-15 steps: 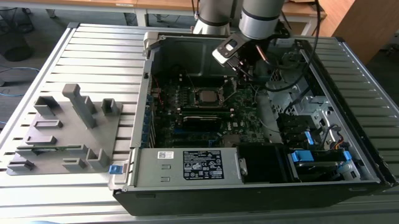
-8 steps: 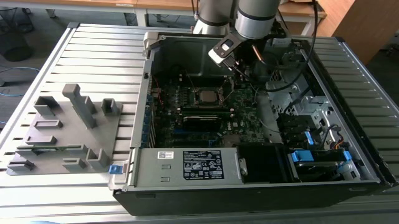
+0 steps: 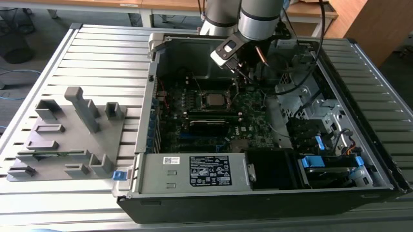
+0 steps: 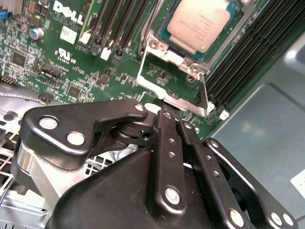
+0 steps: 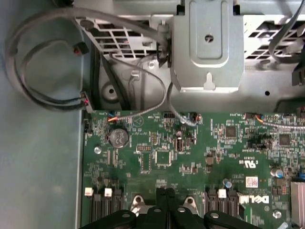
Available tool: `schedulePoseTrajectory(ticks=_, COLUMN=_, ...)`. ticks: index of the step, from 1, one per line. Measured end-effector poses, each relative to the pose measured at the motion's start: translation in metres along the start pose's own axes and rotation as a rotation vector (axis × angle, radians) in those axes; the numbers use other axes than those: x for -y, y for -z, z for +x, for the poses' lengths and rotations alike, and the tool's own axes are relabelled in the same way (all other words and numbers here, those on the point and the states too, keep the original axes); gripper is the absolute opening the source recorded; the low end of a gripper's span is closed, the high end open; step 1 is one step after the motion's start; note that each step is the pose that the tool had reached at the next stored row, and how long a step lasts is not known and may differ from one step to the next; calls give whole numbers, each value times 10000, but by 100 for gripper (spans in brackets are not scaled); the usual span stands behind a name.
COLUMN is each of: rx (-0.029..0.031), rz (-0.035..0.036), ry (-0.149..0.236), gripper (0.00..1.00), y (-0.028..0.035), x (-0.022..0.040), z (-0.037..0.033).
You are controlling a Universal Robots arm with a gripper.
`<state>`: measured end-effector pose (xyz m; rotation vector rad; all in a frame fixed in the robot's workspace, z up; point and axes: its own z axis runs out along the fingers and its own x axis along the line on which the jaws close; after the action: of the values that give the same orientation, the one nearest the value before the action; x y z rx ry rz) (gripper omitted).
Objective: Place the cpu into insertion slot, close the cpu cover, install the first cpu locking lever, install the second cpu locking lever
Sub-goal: 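Close the cpu cover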
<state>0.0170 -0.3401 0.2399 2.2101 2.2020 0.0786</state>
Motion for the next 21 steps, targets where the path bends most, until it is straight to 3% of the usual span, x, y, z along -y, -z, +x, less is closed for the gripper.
schedulePoseTrajectory(ticks=14, rx=-1, rz=0, ry=-1, gripper=11, y=6, x=207, z=0)
schedulePoseTrajectory(ticks=21, rx=0, rz=0, ry=0, gripper=11, y=9, x=271, z=0)
